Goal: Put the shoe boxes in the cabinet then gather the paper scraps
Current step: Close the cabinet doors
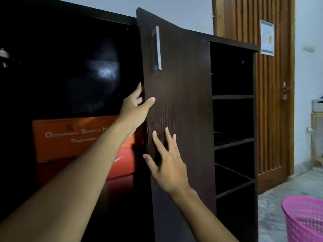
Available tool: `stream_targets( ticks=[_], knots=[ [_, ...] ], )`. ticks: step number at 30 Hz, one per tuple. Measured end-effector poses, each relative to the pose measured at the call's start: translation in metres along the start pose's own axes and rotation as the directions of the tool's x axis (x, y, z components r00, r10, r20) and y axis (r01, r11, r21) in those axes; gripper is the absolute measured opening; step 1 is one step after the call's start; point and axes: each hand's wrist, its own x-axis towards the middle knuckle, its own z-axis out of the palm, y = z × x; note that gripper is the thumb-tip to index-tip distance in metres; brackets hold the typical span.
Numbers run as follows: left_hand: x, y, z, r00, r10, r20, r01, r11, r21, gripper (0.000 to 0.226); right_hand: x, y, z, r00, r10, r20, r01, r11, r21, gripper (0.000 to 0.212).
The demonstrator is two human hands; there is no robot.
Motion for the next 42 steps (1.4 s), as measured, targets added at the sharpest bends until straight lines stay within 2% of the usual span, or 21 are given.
stream_targets(
  ticks=[7, 10, 14, 18, 21, 25, 30, 33, 34, 35, 37, 39, 40, 41, 42],
  knots=[
    [0.029, -0.024, -0.008, 0.977, 0.004, -0.214, 0.052, 0.966, 0.254, 0.067, 0.033, 0.003, 0.037, 0.988, 0.055, 0.141, -0.043, 0.995, -0.086, 0.078],
    [0.037, -0.037, -0.015, 0.975, -0.018, -0.221, 0.088, 0.947, 0.31, 0.064, 0.039, 0.015, 0.048, 0.981, 0.052, 0.185, -0.032, 0.994, -0.106, 0.077],
    [0.035, -0.04, -0.015, 0.978, 0.043, -0.207, 0.043, 0.918, 0.393, 0.061, 0.038, 0.026, 0.052, 0.984, 0.024, 0.176, -0.005, 0.994, -0.107, 0.078],
    [0.019, -0.036, -0.007, 0.971, 0.023, -0.236, 0.068, 0.927, 0.37, 0.056, 0.036, 0.034, 0.046, 0.977, -0.007, 0.212, 0.023, 0.997, -0.073, 0.083],
    [-0.004, -0.035, -0.01, 0.975, -0.021, -0.221, 0.109, 0.913, 0.394, 0.048, 0.034, 0.034, 0.031, 0.969, 0.002, 0.246, -0.007, 1.0, 0.017, 0.076],
    [-0.051, -0.027, -0.02, 0.972, -0.047, -0.231, 0.157, 0.861, 0.484, 0.04, 0.021, 0.031, 0.011, 0.973, 0.011, 0.232, -0.066, 0.971, 0.229, 0.05],
    [-0.133, 0.007, -0.04, 0.943, -0.098, -0.317, 0.264, 0.799, 0.54, 0.035, -0.025, -0.001, 0.013, 0.963, -0.114, 0.243, -0.003, 0.901, 0.433, 0.027],
    [-0.172, 0.039, -0.062, 0.913, -0.024, -0.407, 0.279, 0.765, 0.581, 0.038, -0.048, -0.039, 0.021, 0.937, -0.221, 0.271, 0.041, 0.838, 0.544, 0.023],
    [-0.185, 0.052, -0.071, 0.906, 0.035, -0.421, 0.271, 0.715, 0.644, 0.039, -0.055, -0.055, 0.024, 0.921, -0.266, 0.286, 0.051, 0.808, 0.588, 0.022],
    [-0.199, 0.066, -0.08, 0.9, 0.124, -0.418, 0.259, 0.619, 0.742, 0.041, -0.063, -0.072, 0.029, 0.904, -0.314, 0.29, 0.065, 0.772, 0.632, 0.02],
    [-0.226, 0.093, -0.1, 0.866, 0.379, -0.326, 0.211, 0.315, 0.926, 0.044, -0.078, -0.105, 0.037, 0.87, -0.406, 0.281, 0.099, 0.701, 0.706, 0.017],
    [-0.25, 0.12, -0.118, 0.768, 0.624, -0.143, 0.181, 0.003, 0.984, 0.044, -0.094, -0.139, 0.04, 0.825, -0.488, 0.286, 0.125, 0.65, 0.749, 0.022],
    [-0.26, 0.133, -0.127, 0.71, 0.701, -0.063, 0.191, -0.106, 0.976, 0.045, -0.102, -0.156, 0.041, 0.808, -0.518, 0.279, 0.134, 0.624, 0.77, 0.027],
    [-0.268, 0.144, -0.136, 0.661, 0.75, -0.035, 0.231, -0.158, 0.96, 0.048, -0.11, -0.172, 0.041, 0.797, -0.544, 0.262, 0.141, 0.59, 0.795, 0.033],
    [-0.276, 0.156, -0.145, 0.623, 0.779, -0.068, 0.292, -0.151, 0.944, 0.052, -0.117, -0.188, 0.04, 0.786, -0.569, 0.242, 0.146, 0.552, 0.821, 0.039]
  ],
)
